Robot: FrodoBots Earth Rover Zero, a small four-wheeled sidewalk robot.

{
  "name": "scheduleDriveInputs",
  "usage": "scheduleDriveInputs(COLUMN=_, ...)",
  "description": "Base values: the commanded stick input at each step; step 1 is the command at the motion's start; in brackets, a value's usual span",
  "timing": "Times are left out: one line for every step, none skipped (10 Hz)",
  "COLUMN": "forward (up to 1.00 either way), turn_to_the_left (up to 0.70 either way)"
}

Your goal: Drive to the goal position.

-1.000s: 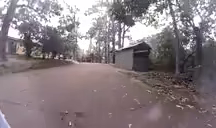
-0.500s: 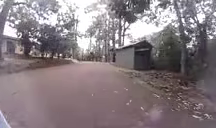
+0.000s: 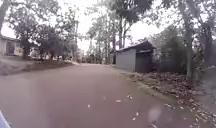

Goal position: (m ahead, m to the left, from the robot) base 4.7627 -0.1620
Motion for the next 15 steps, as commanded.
scheduleDriveInputs(forward=0.70, turn_to_the_left=0.00)
scheduleDriveInputs(forward=0.70, turn_to_the_left=0.00)
scheduleDriveInputs(forward=0.70, turn_to_the_left=0.00)
scheduleDriveInputs(forward=0.70, turn_to_the_left=0.00)
scheduleDriveInputs(forward=0.70, turn_to_the_left=0.00)
scheduleDriveInputs(forward=0.70, turn_to_the_left=0.00)
scheduleDriveInputs(forward=0.70, turn_to_the_left=0.00)
scheduleDriveInputs(forward=0.70, turn_to_the_left=0.00)
scheduleDriveInputs(forward=0.70, turn_to_the_left=0.00)
scheduleDriveInputs(forward=0.70, turn_to_the_left=0.00)
scheduleDriveInputs(forward=0.70, turn_to_the_left=0.00)
scheduleDriveInputs(forward=0.70, turn_to_the_left=0.00)
scheduleDriveInputs(forward=0.70, turn_to_the_left=0.00)
scheduleDriveInputs(forward=0.70, turn_to_the_left=0.00)
scheduleDriveInputs(forward=0.70, turn_to_the_left=0.00)
